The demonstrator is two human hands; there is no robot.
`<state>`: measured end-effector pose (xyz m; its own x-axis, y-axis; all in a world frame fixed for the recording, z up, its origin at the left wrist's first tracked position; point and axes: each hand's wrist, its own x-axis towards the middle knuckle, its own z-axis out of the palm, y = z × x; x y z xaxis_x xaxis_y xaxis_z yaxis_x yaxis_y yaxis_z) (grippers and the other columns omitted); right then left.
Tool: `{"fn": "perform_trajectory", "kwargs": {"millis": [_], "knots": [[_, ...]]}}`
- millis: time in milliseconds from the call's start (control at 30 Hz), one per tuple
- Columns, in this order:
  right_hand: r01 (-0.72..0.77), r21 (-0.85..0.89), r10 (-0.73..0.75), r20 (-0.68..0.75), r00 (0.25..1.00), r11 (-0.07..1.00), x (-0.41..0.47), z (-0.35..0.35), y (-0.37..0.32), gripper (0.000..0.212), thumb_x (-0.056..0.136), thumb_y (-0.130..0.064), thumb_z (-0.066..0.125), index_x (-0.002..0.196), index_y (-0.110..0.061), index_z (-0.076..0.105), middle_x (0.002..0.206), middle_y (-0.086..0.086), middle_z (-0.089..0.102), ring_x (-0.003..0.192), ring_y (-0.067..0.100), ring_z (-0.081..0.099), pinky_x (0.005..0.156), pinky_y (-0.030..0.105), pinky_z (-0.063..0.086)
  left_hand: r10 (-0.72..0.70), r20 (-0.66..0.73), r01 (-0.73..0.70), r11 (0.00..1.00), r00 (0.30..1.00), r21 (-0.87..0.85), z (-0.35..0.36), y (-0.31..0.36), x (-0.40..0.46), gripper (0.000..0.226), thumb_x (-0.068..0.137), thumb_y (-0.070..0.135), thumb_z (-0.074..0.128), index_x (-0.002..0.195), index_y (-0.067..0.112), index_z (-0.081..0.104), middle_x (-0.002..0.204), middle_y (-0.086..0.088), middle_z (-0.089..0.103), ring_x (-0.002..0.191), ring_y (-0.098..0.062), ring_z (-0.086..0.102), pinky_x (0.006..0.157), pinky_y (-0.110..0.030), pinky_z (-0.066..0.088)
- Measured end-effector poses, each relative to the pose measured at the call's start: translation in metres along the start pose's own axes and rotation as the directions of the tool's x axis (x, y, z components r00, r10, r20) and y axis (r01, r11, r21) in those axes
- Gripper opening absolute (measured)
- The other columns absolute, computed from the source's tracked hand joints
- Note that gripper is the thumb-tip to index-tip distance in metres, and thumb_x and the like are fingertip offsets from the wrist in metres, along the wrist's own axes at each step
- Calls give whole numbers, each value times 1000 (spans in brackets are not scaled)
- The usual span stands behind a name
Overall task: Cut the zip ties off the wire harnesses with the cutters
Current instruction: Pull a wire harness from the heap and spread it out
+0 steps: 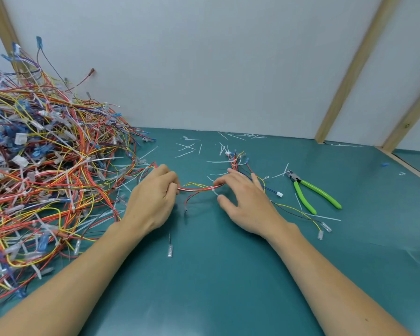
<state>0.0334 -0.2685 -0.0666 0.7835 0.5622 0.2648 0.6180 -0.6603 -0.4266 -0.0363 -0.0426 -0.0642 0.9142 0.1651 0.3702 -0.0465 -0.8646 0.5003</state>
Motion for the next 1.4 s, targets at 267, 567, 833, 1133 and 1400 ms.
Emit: {"fn": "perform_trajectory", "kwargs": {"millis": [267, 567, 833, 1133, 1400], "knots": [[108, -56, -115, -126, 985, 993, -1, 1, -3, 17, 97, -8, 62, 107, -17, 73, 104, -4, 68, 104, 20, 57, 109, 37, 38, -87, 106, 67, 982, 991, 177, 3, -2, 1, 13, 93, 14, 46, 91, 15, 58, 97, 1, 59, 98, -28, 53, 103, -42, 40], [245, -89, -260, -274, 926, 965, -3, 5, -16, 10, 91, -19, 75, 98, -25, 80, 95, -12, 77, 90, 16, 69, 88, 42, 47, 199, 75, -195, 980, 977, -49, -4, 26, -9, 39, 87, 19, 51, 124, 29, 63, 122, 13, 67, 103, -18, 66, 87, -38, 53], [142, 9, -136, -221, 966, 990, -1, -6, -8, 52, 78, -16, 63, 129, -21, 65, 131, -9, 64, 132, 11, 49, 117, 35, 32, 306, 110, -303, 952, 946, -42, -1, 17, -4, 14, 101, 17, 56, 104, 18, 69, 91, 5, 66, 90, -22, 61, 81, -40, 46], [-37, -17, 33, -209, 977, 999, 0, -7, 1, 27, 96, -19, 59, 119, -29, 68, 119, -18, 66, 119, 10, 53, 100, 35, 37, 151, 12, -152, 985, 988, 84, 2, 7, -2, 16, 98, 9, 54, 102, 18, 67, 92, 9, 68, 93, -23, 61, 79, -32, 37], [-56, -30, 50, -179, 983, 998, -2, -1, 3, 3, 95, -30, 69, 97, -30, 71, 101, -14, 66, 108, 12, 53, 93, 39, 38, 169, 40, -172, 982, 985, 74, 4, 14, -9, 26, 85, 40, 69, 110, 36, 69, 88, 18, 65, 87, -10, 64, 72, -28, 44]]}}
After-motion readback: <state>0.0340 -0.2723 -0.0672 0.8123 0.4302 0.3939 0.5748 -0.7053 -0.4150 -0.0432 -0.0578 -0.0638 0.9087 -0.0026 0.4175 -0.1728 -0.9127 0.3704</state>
